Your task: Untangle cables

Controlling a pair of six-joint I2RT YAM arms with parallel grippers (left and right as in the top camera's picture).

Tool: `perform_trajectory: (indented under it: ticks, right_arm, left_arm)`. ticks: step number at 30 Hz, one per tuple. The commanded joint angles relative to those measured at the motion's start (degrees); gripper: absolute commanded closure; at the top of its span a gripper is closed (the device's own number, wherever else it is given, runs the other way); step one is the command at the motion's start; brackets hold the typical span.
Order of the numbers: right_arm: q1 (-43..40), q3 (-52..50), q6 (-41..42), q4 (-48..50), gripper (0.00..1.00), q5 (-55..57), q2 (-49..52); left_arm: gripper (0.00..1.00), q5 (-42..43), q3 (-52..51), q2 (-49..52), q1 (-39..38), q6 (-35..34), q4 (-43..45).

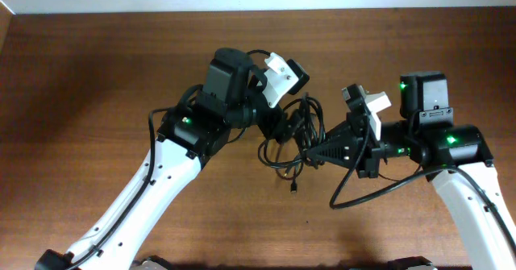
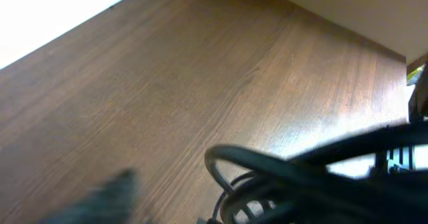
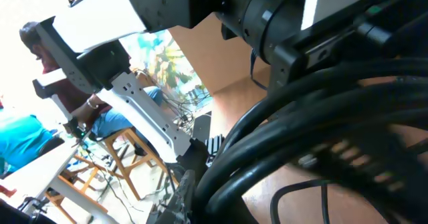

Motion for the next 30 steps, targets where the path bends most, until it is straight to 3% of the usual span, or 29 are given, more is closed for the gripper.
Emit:
perform_trajectory:
  ticks: [1,3,6,8,13,18,21,26,28,30]
  right_arm:
    - [0.87,1.22,-0.79,-0.02,0.96,-3.06,-0.9]
    - [0.87,1.22,-0.79,-0.04,0.96,-2.38,-0.9]
    - [0.87,1.22,1.55,-0.04,0.74,2.67,-0.85]
    - [0.87,1.22,7.39,-0.07,0.67,10.99,-0.85]
    - [0.87,1.22,19.56,-1.66,0.63,34.07,-0.85]
    - [0.87,1.22,25.31,-3.45,0.59,51.39,-0.85]
    - [0.87,1.22,26.27,-3.82,0.55,54.01,-0.85]
    - [0.87,1.22,27.58,-3.87,0.53,54.23,-0.85]
    - [0.87,1.22,30.21,-3.85,0.47,54.01,-0.85]
    - [0.87,1.22,30.73,-3.82,0.33,48.3,-0.85]
  left_arm:
    - [1.0,-4.24,-0.28,-1.18,-0.22,0.9,-0.24]
    - [1.0,-5.84,-0.28,-1.18,-0.22,0.85,-0.22]
    - [1.0,-7.08,-0.28,-1.2,-0.22,0.37,-0.22]
    - [1.0,-12.41,-0.28,-1.51,-0.22,-2.78,-0.24]
    - [1.0,-22.95,-0.28,-3.98,-0.22,-5.84,-2.29]
    - [1.0,-23.47,-0.28,-6.88,-0.22,-5.81,-7.61]
    - [1.0,-24.74,-0.28,-7.63,-0.22,-6.25,-9.77]
    - [1.0,-34.56,-0.28,-7.61,-0.22,-18.43,-12.44]
    - [1.0,-37.55,-0.28,-7.61,-0.22,-26.14,-13.33]
    - [1.0,-39.74,-0.28,-7.61,-0.22,-34.58,-13.79]
